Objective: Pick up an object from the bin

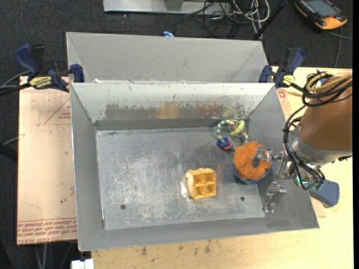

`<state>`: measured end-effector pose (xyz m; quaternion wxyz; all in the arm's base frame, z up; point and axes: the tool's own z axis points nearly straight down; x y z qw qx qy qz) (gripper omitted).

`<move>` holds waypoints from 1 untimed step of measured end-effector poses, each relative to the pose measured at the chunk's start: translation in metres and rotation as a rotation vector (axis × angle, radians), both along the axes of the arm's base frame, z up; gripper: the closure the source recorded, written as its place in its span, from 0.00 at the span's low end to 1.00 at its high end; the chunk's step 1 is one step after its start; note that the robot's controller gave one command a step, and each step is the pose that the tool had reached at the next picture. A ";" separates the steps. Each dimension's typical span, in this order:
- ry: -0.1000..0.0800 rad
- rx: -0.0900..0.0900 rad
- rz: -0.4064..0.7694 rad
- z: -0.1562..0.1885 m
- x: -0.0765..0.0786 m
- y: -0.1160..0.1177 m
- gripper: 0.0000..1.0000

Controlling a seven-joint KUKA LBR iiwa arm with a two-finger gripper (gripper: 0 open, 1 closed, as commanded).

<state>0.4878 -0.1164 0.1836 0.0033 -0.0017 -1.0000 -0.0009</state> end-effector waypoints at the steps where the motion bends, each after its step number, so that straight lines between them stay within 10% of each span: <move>1: -0.007 -0.001 0.004 0.003 0.002 0.001 0.00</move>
Offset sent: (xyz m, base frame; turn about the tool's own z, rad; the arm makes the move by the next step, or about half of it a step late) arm 0.0805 -0.0299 -0.1136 0.1284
